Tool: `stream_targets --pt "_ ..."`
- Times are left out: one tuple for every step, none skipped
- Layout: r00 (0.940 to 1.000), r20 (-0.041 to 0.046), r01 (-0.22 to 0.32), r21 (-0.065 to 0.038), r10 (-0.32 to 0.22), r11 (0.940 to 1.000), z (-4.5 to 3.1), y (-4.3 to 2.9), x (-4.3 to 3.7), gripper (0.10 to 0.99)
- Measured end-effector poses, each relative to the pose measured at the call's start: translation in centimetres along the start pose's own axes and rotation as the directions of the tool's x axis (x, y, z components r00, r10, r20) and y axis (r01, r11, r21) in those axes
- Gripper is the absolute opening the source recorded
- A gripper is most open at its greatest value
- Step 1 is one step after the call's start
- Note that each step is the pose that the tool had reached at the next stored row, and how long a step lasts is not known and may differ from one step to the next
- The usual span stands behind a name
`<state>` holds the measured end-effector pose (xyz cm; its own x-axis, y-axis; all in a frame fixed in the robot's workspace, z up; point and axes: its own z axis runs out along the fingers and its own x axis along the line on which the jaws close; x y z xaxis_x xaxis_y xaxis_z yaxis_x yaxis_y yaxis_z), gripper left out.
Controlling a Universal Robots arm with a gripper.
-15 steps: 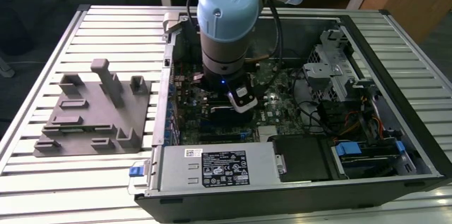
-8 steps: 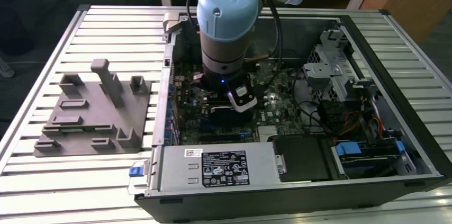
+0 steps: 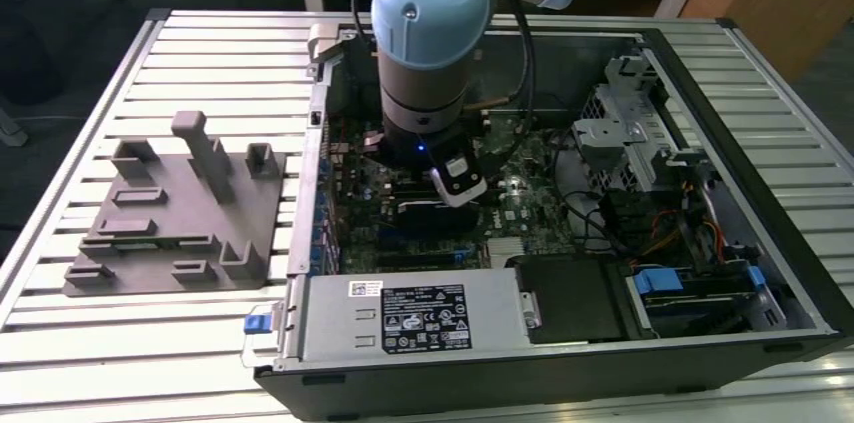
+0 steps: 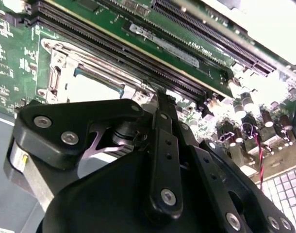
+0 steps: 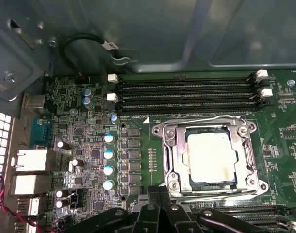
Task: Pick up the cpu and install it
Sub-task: 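Install the second cpu locking lever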
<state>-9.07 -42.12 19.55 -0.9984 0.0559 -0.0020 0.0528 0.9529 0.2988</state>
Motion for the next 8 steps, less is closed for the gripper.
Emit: stream_targets --pt "1.0 0.0 0.0 0.0 0.0 1.0 0.03 0.01 0.0 0.106" --pt "1.0 -0.0002 0.0 0.0 0.0 1.0 0.07 0.03 0.01 0.106" --pt "1.0 -0.0002 0.0 -0.001 0.0 1.0 0.13 0.06 0.01 0.106" --pt "1.0 -0.0002 0.0 -0.001 0.0 1.0 0.19 0.09 0.01 0.106" --pt "1.0 -0.0003 0.0 -0.001 0.0 1.0 0.26 0.12 0.01 0.106" --pt "1.0 -0.0003 0.0 -0.002 0.0 1.0 0.33 0.15 0.02 0.106" --pt "1.0 -0.0002 0.0 -0.002 0.0 1.0 0.4 0.2 0.02 0.106" --pt "1.0 -0.0003 0.0 -0.002 0.0 1.0 0.46 0.27 0.03 0.106"
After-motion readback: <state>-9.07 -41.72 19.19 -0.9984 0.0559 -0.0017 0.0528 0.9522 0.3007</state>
